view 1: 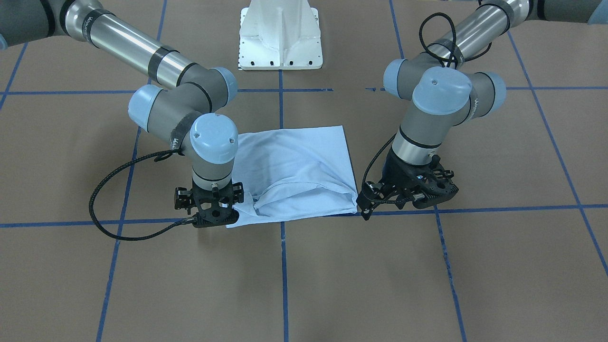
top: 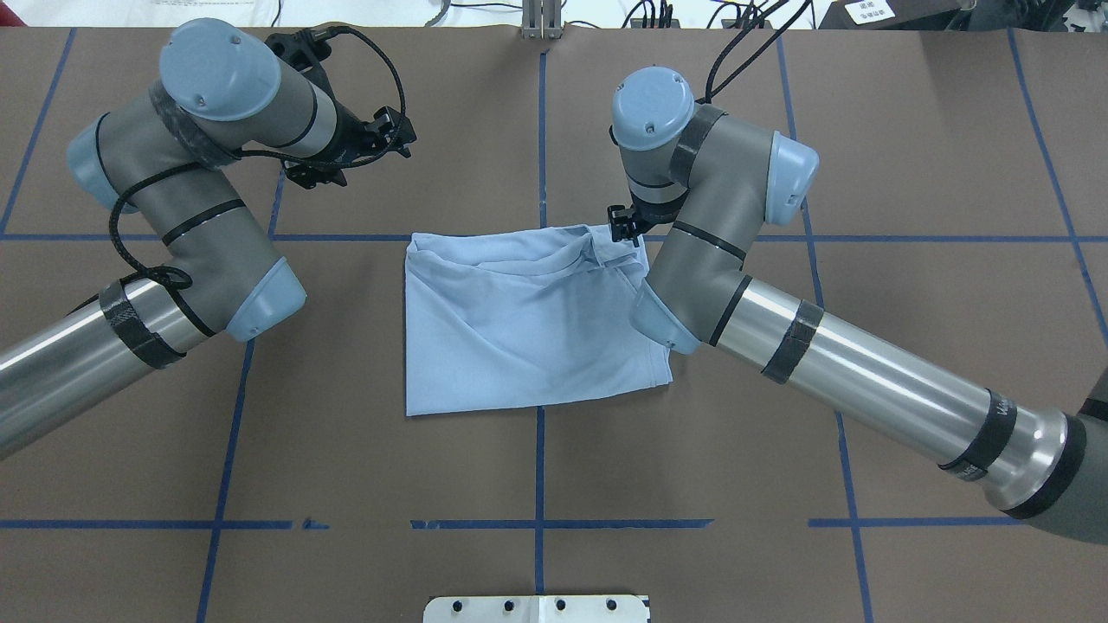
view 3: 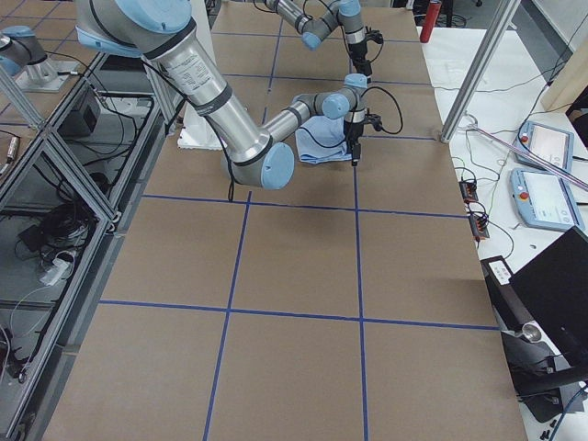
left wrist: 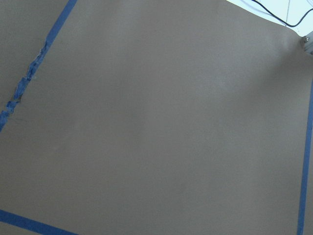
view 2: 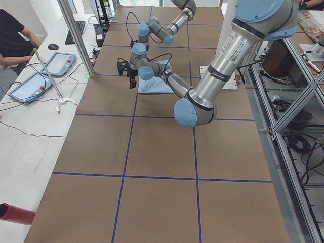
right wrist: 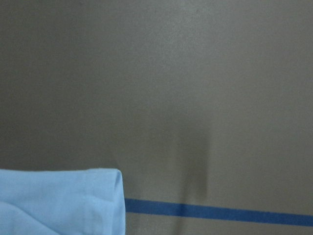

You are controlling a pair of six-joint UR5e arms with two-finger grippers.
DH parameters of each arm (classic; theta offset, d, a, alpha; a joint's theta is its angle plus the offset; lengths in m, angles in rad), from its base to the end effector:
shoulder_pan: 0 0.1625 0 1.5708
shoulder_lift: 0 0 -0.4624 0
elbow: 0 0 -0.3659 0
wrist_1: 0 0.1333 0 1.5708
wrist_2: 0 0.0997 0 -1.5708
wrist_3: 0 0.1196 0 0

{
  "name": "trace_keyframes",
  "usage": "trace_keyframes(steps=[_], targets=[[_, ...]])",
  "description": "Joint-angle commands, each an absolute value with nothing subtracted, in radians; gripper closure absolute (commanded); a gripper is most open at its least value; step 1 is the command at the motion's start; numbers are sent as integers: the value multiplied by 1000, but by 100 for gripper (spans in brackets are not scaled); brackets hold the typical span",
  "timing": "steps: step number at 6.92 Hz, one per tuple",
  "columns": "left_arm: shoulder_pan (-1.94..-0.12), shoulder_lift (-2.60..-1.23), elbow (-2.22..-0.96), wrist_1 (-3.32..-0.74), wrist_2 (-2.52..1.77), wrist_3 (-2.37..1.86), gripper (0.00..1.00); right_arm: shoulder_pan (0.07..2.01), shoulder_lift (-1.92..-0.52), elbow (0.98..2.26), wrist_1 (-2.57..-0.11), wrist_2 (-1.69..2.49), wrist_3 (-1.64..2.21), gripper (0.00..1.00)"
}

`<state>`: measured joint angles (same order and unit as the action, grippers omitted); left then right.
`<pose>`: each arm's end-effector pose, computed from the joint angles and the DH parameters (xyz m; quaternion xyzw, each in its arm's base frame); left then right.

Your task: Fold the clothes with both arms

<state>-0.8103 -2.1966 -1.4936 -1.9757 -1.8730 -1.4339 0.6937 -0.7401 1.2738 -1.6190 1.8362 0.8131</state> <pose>0.4351 -0.5990 0.3312 0.0879 0.4647 -0.2250 0.8519 -0.5488 -0.5889 0.3437 0.0620 -0.2635 -0.0626 0.9606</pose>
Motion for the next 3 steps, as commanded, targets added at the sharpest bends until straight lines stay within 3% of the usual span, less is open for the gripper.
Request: trace_keyframes(steps=[1, 3], targets=[[-810, -2194, -1494, -1976, -1873, -1430, 0, 700, -703, 1281, -1623, 1861, 819, 0], [-813, -2192, -1493, -1976, -1873, -1428, 0, 675, -690, 1293, -1628, 1871, 827, 0]])
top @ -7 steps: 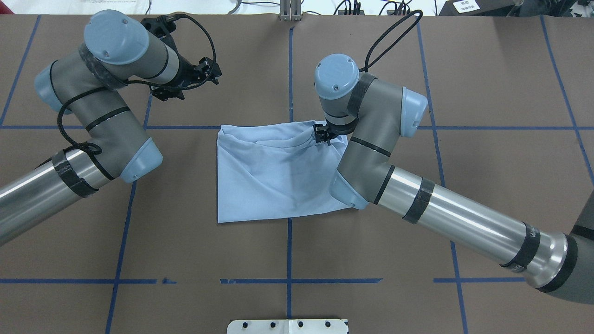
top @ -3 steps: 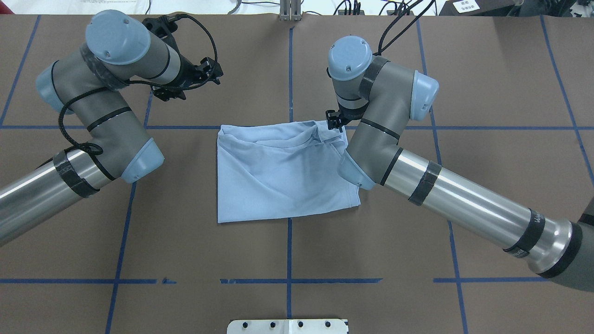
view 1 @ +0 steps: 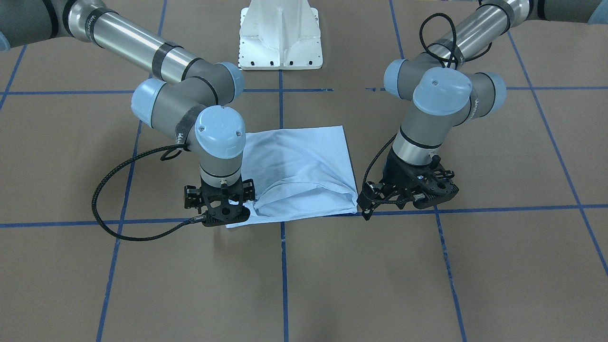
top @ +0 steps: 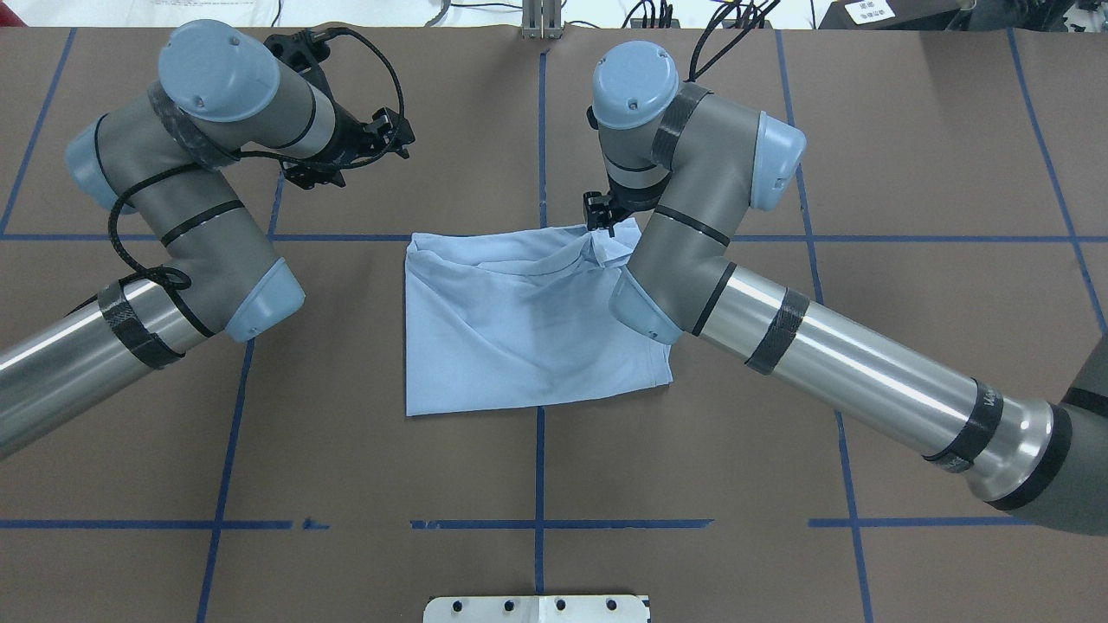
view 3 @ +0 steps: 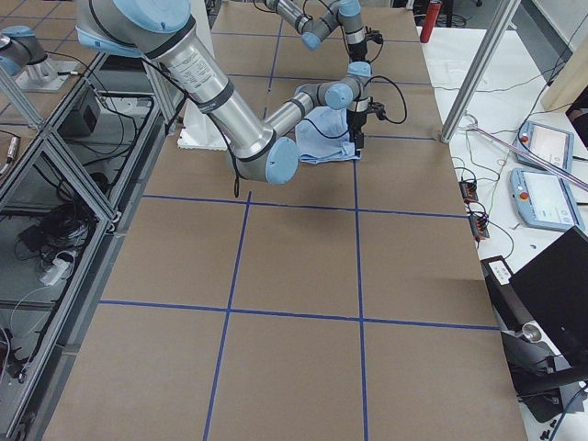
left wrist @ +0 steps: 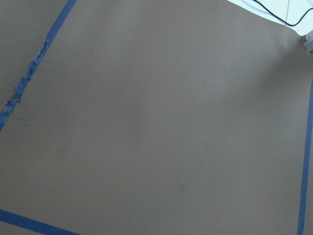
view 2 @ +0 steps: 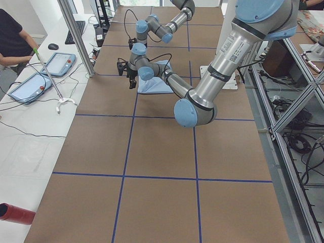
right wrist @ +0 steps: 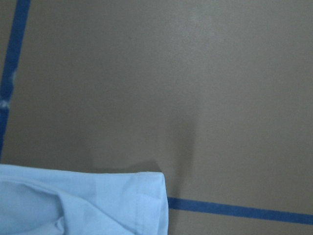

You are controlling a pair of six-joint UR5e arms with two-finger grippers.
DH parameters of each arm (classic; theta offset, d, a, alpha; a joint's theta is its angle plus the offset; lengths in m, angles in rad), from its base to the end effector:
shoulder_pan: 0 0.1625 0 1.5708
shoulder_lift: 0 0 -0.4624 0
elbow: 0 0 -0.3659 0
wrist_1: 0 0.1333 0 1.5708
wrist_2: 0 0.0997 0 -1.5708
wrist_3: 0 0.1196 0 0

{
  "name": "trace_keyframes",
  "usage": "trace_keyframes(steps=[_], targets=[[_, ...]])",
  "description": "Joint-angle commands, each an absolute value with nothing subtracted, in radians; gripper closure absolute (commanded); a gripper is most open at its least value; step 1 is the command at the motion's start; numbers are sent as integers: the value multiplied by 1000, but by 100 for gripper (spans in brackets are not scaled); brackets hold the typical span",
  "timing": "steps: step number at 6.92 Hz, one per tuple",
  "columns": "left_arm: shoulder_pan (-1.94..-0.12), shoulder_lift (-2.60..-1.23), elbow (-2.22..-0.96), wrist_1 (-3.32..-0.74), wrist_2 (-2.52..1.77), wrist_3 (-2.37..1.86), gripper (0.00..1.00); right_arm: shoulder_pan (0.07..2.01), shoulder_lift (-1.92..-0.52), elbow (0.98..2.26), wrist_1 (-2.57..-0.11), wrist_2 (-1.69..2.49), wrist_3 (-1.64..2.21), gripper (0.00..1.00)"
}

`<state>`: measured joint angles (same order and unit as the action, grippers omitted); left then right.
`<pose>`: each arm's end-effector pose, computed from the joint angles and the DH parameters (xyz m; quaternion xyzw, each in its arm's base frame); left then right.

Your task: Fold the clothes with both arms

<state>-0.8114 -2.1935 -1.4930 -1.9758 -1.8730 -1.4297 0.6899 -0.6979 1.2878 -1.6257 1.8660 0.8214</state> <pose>0.4341 -0.5992 0.3338 0.0883 0.4631 -0.2242 0.8529 -0.5562 -0.5867 0.3037 0.0657 -0.2901 -0.0672 0.9524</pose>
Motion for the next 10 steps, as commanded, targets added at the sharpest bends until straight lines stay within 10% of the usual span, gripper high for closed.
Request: trace_keyframes(steps=[1, 10], targets=[[-813, -2191, -1493, -1976, -1873, -1428, 0, 664, -692, 1304, -1628, 1871, 828, 0], [-810, -2194, -1493, -1976, -1873, -1433, 0, 644, -696, 1249, -1617, 1804, 832, 0]])
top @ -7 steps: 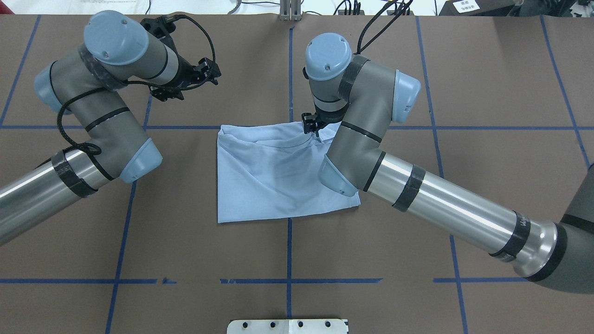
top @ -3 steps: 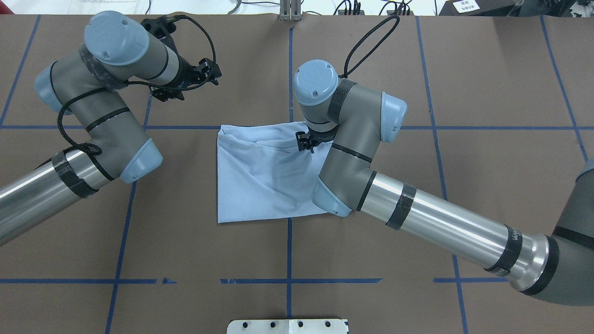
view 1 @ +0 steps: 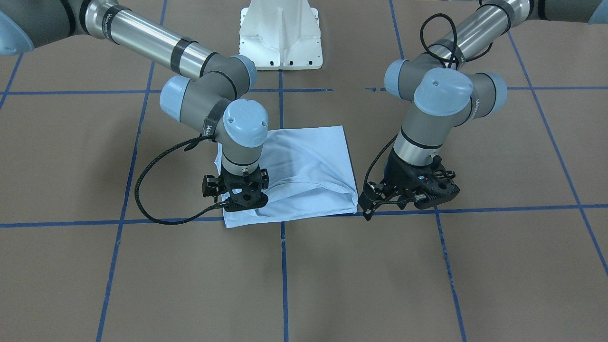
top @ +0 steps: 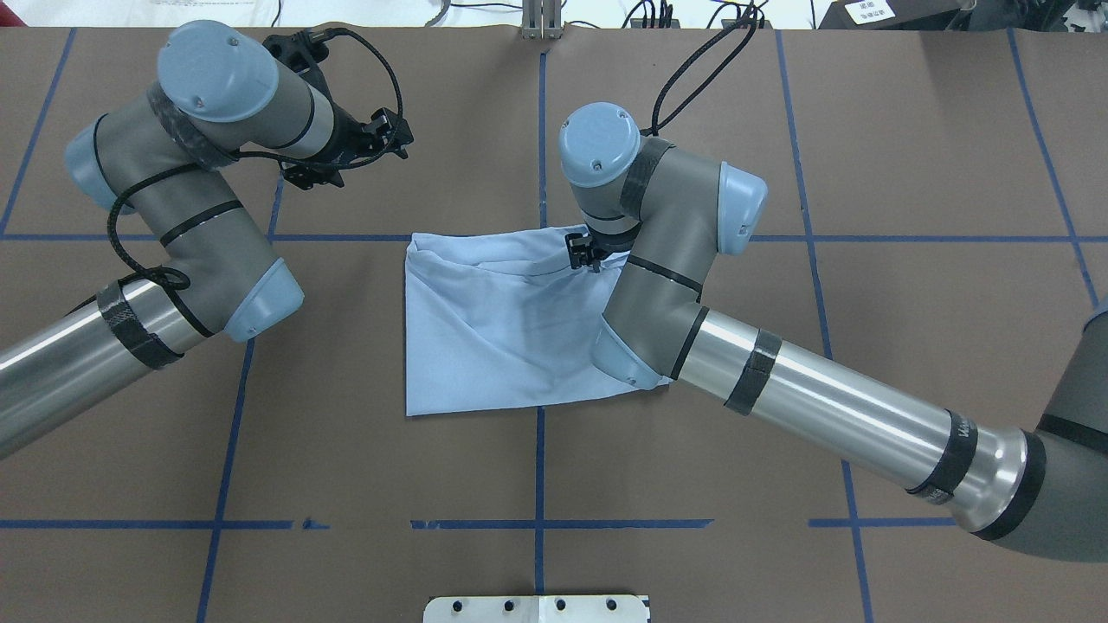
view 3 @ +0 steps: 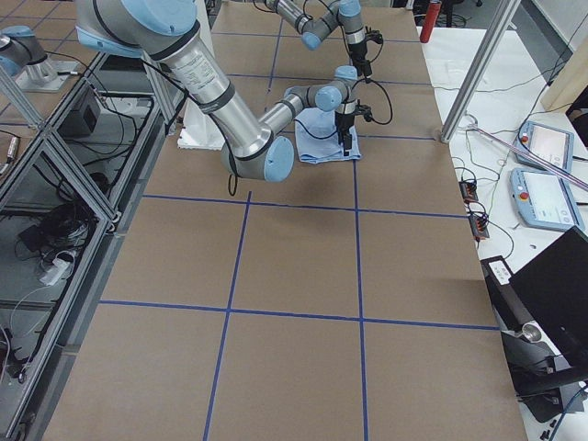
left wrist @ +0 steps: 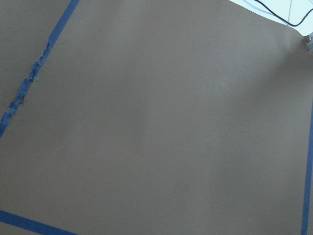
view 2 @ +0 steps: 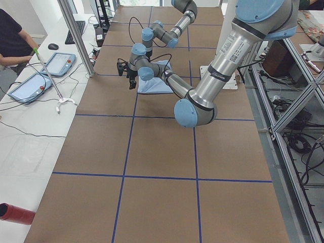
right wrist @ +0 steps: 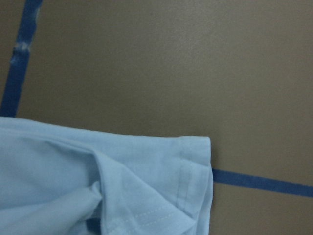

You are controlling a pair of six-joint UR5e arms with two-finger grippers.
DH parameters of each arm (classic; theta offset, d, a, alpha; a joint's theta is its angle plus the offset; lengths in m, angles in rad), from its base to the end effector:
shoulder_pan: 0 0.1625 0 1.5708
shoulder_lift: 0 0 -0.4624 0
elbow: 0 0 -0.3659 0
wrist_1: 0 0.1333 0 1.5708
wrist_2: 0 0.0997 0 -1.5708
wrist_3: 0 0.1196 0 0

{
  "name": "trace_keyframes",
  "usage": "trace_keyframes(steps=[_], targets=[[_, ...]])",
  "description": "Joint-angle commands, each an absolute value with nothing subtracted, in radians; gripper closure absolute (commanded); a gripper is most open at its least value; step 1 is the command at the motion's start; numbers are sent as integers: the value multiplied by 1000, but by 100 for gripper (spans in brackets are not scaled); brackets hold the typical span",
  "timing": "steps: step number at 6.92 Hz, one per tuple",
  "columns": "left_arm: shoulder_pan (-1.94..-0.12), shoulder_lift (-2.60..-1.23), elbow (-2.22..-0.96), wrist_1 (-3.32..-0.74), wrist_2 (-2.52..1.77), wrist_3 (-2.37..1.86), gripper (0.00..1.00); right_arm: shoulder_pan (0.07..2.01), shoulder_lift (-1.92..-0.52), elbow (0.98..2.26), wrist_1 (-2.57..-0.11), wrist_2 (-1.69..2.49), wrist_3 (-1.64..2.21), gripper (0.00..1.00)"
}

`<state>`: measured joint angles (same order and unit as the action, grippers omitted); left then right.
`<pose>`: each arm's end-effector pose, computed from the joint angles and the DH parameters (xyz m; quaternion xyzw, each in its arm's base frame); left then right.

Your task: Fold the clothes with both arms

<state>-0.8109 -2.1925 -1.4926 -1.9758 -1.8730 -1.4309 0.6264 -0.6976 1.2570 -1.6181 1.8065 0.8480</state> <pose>0.4344 -0.5989 0.3347 0.0876 0.4627 -0.2247 0.8531 -0.5931 -0.5593 0.3179 0.0683 -0.2675 -0.0760 0.9581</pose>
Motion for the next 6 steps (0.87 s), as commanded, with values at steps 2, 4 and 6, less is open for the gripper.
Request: trace_keyframes(steps=[2, 4, 6], targets=[[-810, -2194, -1493, -1976, -1873, -1434, 0, 691, -698, 1221, -1617, 1804, 784, 0], [-811, -2194, -1496, -1977, -1876, -1427, 0, 767, -703, 1220, -1617, 1810, 718, 0], [-874, -2151, -1518, -1974, -1955, -1286, 0, 877, -724, 1259, -1615, 1926, 633, 0]])
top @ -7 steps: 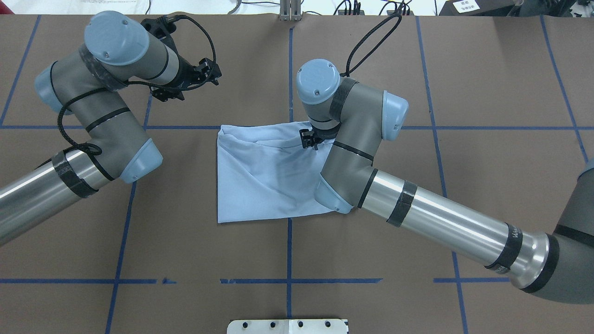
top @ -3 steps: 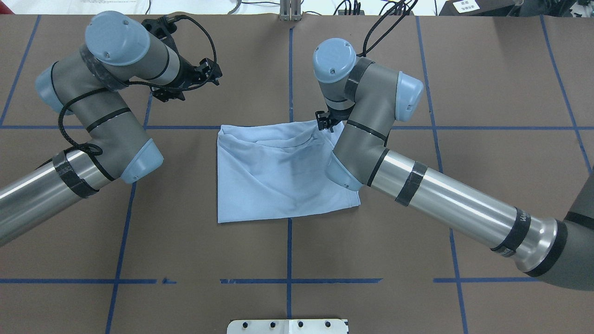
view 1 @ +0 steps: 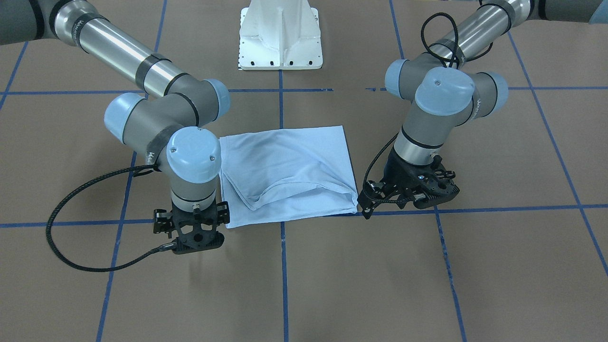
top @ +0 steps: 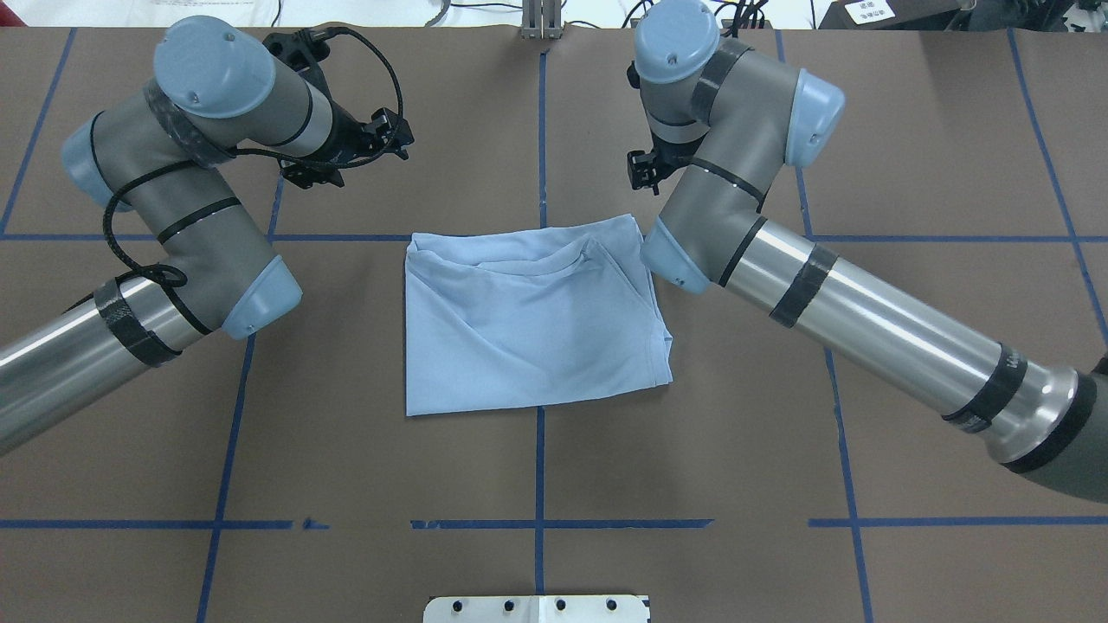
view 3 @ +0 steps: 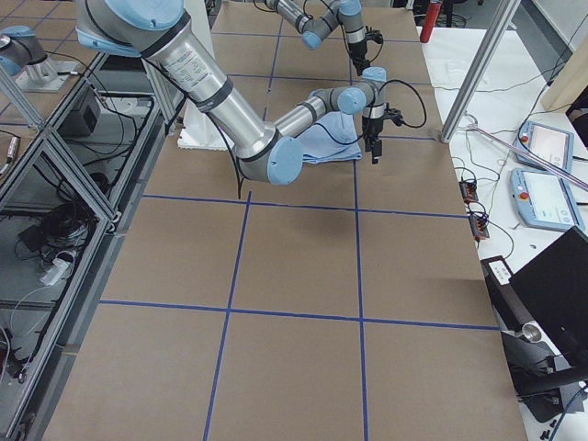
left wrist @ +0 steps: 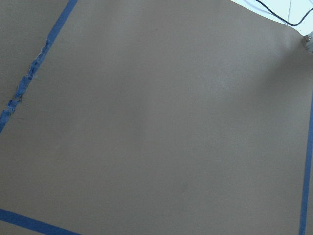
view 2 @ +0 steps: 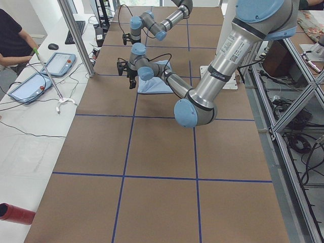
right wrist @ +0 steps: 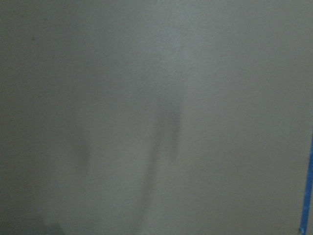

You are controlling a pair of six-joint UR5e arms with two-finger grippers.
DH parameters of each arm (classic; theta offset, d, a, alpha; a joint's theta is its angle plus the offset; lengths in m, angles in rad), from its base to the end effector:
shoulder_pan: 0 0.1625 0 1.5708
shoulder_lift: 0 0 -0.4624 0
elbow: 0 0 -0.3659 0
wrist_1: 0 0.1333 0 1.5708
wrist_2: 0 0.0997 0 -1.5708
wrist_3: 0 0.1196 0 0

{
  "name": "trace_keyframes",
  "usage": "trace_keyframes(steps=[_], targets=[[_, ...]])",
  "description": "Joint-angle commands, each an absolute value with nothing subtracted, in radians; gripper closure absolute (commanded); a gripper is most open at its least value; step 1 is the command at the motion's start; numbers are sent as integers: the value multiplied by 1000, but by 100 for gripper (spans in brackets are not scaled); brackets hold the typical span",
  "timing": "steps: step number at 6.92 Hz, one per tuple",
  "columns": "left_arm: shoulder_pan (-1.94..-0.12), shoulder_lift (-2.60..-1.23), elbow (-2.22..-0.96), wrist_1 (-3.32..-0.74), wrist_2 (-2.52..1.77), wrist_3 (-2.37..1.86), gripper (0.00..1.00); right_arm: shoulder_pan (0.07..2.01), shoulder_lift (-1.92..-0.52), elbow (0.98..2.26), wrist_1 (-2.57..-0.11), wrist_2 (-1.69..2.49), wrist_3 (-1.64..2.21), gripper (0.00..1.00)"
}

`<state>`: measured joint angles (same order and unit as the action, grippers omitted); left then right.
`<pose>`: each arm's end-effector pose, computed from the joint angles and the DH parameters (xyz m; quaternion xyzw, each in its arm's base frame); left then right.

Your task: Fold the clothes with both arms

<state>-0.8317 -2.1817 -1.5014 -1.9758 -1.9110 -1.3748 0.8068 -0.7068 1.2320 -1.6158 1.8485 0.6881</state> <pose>0.4217 -0.6014 0.3377 0.0896 0.4653 -0.2009 0.8574 -0.4876 -0.6543 0.3353 0.0869 -0.2569 -0.0694 0.9600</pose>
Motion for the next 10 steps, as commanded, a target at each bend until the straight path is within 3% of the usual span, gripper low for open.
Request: trace_keyframes(steps=[1, 6, 9, 10], targets=[[-950, -2097, -1540, -1973, -2000, -1146, 0, 949, -791, 1340, -1618, 2004, 561, 0], [-1441, -1749, -1552, -1956, -2257, -169, 0, 1429, -1246, 1552, -1626, 2357, 1, 0], [-1480, -1609, -1600, -1973, -2256, -24, 0, 1511, -1515, 1762, -1624, 2340, 0, 0], [-1476, -1547, -1591, -1979, -2255, -18, 0, 1511, -1572, 1764, -1624, 2332, -3, 0]])
